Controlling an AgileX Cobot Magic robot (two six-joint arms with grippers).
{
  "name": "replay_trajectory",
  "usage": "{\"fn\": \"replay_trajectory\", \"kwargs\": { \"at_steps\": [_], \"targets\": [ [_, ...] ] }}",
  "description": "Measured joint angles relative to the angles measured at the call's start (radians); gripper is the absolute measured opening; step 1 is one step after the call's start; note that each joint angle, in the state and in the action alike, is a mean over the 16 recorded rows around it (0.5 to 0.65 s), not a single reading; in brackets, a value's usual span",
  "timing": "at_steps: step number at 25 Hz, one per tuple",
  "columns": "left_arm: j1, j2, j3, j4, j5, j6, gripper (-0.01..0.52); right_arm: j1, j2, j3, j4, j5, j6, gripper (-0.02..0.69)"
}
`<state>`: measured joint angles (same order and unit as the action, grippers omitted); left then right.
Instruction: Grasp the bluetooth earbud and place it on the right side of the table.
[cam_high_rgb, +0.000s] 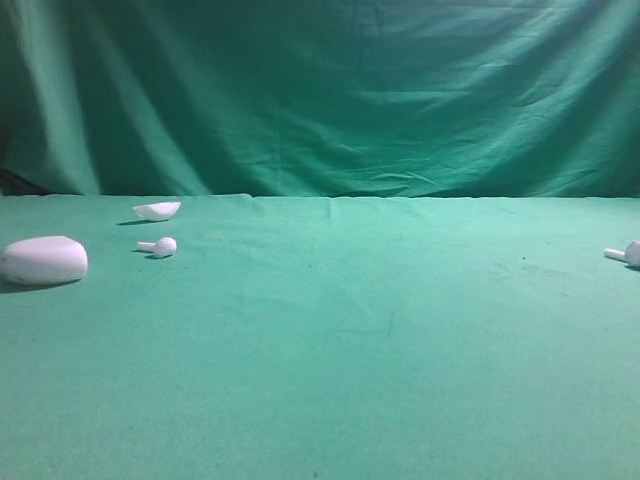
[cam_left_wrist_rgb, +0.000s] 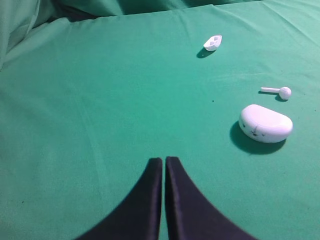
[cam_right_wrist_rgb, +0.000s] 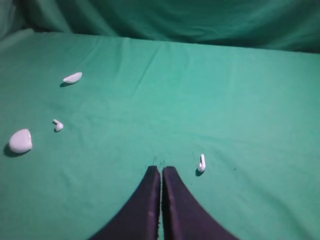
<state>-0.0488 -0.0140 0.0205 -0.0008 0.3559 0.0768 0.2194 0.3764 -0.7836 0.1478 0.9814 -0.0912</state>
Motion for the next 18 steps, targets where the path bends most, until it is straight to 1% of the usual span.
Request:
{"fn": "replay_trajectory", "kwargs": {
  "at_steps": [5, 12, 15, 18],
  "targets": [
    [0.0, 0.0, 0.0, 0.0, 0.0, 0.0, 0.0, 0.0, -0.112, 0.022, 0.014, 0.012, -0.023, 0.0],
    [0.0, 0.0, 0.0, -0.001, 0.0, 0.0, 0.0, 0.0, -0.163, 0.029, 0.011, 0.009, -0.043, 0.0],
    [0.0, 0.0, 0.0, -0.001, 0.0, 0.0, 0.0, -0.006, -0.176, 0.046, -0.002, -0.026, -0.054, 0.0],
    [0.0, 0.0, 0.0, -0.001, 0.0, 0.0, 0.0, -0.021, -0.204, 0.089, -0.019, -0.092, -0.066, 0.0]
  ]
}}
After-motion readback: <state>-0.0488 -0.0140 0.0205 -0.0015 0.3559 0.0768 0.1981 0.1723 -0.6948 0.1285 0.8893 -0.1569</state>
